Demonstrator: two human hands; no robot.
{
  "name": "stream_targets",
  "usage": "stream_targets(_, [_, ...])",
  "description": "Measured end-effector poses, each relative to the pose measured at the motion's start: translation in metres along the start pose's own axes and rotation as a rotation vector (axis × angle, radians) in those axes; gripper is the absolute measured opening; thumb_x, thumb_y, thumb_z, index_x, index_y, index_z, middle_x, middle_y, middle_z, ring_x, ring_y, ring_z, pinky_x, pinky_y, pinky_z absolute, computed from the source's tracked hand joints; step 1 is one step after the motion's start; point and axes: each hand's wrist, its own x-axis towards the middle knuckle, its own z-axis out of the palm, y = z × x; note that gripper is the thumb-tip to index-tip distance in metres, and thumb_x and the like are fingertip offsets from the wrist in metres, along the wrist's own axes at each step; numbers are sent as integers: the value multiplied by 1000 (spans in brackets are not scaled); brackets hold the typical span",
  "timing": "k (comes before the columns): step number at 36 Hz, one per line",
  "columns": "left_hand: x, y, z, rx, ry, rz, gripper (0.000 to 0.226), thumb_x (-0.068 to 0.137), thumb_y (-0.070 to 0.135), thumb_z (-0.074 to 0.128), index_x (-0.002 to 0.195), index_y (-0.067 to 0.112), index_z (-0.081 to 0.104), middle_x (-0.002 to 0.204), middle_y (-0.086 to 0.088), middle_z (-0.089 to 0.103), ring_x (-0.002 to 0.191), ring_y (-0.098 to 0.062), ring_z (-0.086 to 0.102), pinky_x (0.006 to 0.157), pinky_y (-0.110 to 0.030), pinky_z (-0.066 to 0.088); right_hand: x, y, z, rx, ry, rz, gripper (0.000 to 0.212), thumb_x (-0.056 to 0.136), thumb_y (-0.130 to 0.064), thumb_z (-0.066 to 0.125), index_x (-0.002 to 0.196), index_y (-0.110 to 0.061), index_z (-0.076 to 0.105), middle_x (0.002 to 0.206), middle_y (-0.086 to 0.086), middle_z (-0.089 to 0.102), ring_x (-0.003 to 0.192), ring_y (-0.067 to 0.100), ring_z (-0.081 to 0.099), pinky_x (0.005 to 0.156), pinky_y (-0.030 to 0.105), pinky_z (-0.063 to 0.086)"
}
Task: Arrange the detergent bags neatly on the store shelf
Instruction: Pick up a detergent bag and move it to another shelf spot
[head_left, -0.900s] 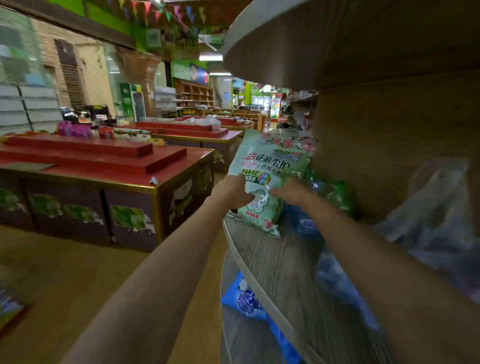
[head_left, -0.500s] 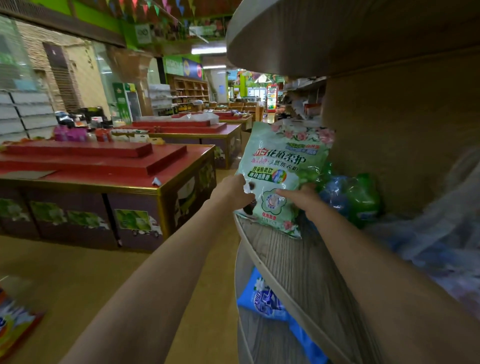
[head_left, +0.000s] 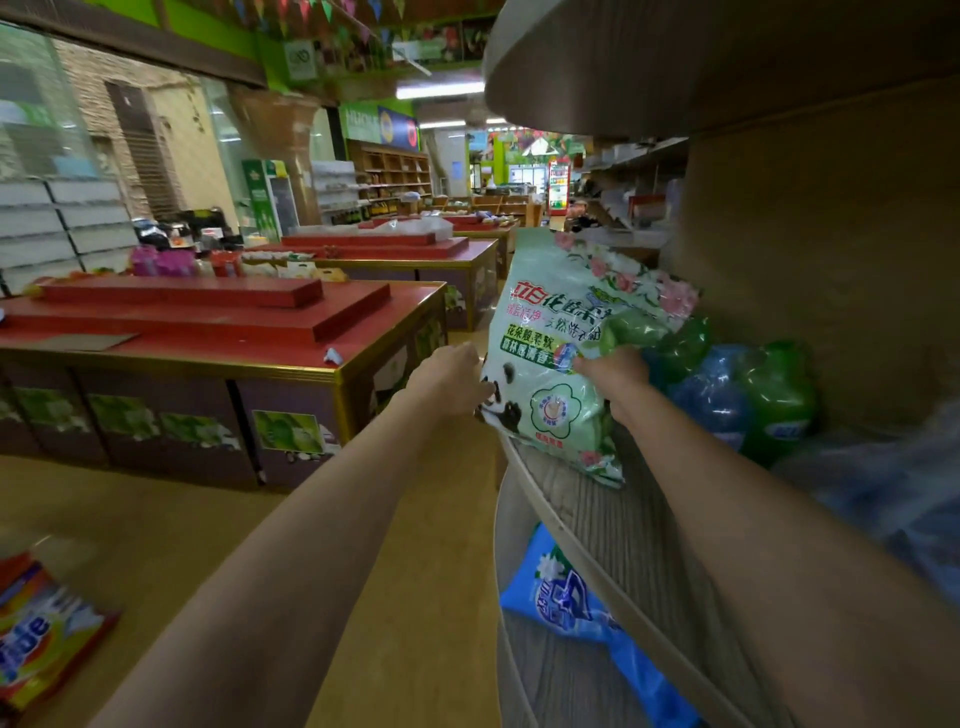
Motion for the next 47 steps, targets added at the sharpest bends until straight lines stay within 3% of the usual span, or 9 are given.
stream_targets(8, [-14,-73,-32,-35,-8,-178,40,96,40,46,113,6,57,113,-14,63,96,-29,59,69,-30,45,-45,-58,61,-30,-185,-239,45,89,-20,63,123,5,48,116,9,54,112,25,52,84,27,37])
stream_targets(13, [-37,-136,-57,-111,24,-376,69,94,54,39,122,-8,51,118,-22,58,106,-35,57,83,-36,48,-83,-80,124,-38,-398,-309,20,89,-20,63,79,-11,49,84,2,53,95,22,52,86,32,43])
stream_targets(18, [-83,-207,-89,-244,64,-589,90,92,58,38,146,-7,8,152,-25,20,137,-38,30,108,-39,35,-131,-113,194,0,-553,-372,36,87,-22,65,110,4,54,106,12,59,106,28,56,88,34,44])
stream_targets(22, [-128,-267,-112,-575,235,-661,78,91,58,42,141,-1,34,145,-25,34,132,-38,39,111,-42,35,-172,-134,234,32,-705,-418,35,88,-20,64,115,1,56,101,1,59,109,21,54,94,31,40])
stream_targets(25, [-156,-319,-128,-847,458,-780,118,59,81,60,140,-1,35,141,-19,45,126,-35,48,105,-47,42,-196,-147,263,50,-811,-447,44,82,-26,71,113,4,60,120,19,62,112,32,58,99,36,42])
stream_targets(32, [-226,-382,-165,-1168,1089,-810,77,64,39,84,124,1,55,121,-13,62,106,-30,62,95,-47,50,-238,-165,320,64,-1081,-457,13,81,-15,70,93,-13,67,92,-3,68,96,20,61,103,41,42])
stream_targets(37, [-257,-403,-178,-1251,1229,-752,49,73,18,80,115,3,60,103,-10,69,91,-28,68,83,-46,56,-260,-170,378,20,-1160,-432,25,77,-13,74,96,3,67,105,15,68,92,23,63,90,33,49])
stream_targets(40, [-266,-413,-187,-1206,1360,-762,24,80,8,72,101,2,62,90,-11,67,87,-30,67,78,-42,57,-272,-174,420,-26,-1181,-429,64,68,-25,82,112,15,58,118,28,61,105,37,62,92,44,50])
stream_targets(47, [-270,-453,-211,-1128,1553,-750,15,78,10,74,88,9,62,88,-10,67,86,-30,66,74,-42,56,-292,-209,503,-101,-1341,-365,55,78,-21,75,125,-3,54,115,11,60,103,26,52,75,35,45])
